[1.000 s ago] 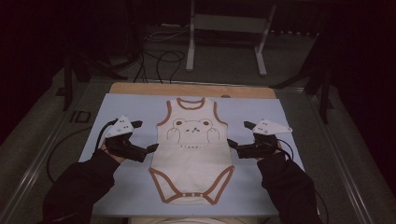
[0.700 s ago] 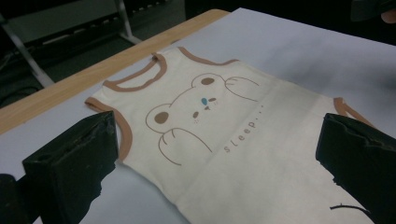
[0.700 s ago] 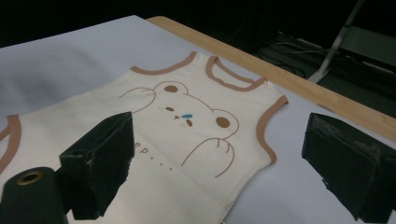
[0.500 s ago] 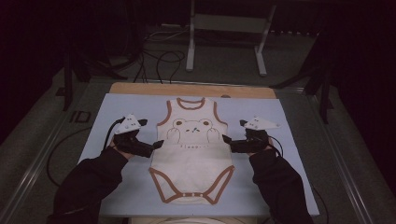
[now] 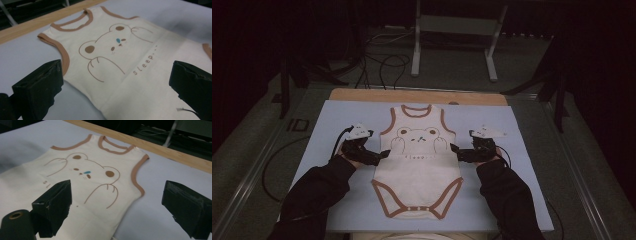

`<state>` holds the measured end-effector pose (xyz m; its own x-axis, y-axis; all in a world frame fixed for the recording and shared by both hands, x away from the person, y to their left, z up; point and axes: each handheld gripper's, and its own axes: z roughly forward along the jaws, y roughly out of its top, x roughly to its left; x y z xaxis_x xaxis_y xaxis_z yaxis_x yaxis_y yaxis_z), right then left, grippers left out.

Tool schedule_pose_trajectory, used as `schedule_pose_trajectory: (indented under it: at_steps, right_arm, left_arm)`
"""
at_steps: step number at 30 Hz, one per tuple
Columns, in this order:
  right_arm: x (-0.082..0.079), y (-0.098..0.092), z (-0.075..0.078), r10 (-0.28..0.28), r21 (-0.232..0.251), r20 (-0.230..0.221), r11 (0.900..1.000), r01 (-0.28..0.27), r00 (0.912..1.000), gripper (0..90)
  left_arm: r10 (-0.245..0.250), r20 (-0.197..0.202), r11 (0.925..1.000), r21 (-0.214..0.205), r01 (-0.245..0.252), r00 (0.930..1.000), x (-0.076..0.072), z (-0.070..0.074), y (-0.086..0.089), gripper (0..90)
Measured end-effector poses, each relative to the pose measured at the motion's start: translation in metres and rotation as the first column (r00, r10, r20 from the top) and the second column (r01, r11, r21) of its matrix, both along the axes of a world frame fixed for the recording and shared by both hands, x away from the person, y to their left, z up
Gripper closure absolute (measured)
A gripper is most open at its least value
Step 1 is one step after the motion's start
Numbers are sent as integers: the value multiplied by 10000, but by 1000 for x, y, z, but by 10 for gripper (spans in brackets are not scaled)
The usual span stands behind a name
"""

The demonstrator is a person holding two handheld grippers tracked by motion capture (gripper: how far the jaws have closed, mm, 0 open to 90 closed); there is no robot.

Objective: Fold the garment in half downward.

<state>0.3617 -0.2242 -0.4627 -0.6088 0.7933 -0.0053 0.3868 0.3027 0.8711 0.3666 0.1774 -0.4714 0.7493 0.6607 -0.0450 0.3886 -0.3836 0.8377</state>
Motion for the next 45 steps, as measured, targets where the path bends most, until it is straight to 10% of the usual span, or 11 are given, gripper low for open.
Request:
schedule_pose_trajectory:
  at_steps: [11,27,45]
  right_arm:
    - [9,2,-18,-165,73,-798,9998,171,9967,99]
    - [25,6,-54,-479,-487,-2014,9981,389,9783,353]
    - [39,15,-60,-839,-1139,-2552,9919,563,9632,718]
  left_arm:
    - [298,-1111,9995,161,-282,9934,14,-22,-1,2]
    - [1120,-1844,9890,1163,-915,9765,25,-43,-9,67]
    - [1596,-1822,9800,1479,-1334,9702,33,-51,-12,570]
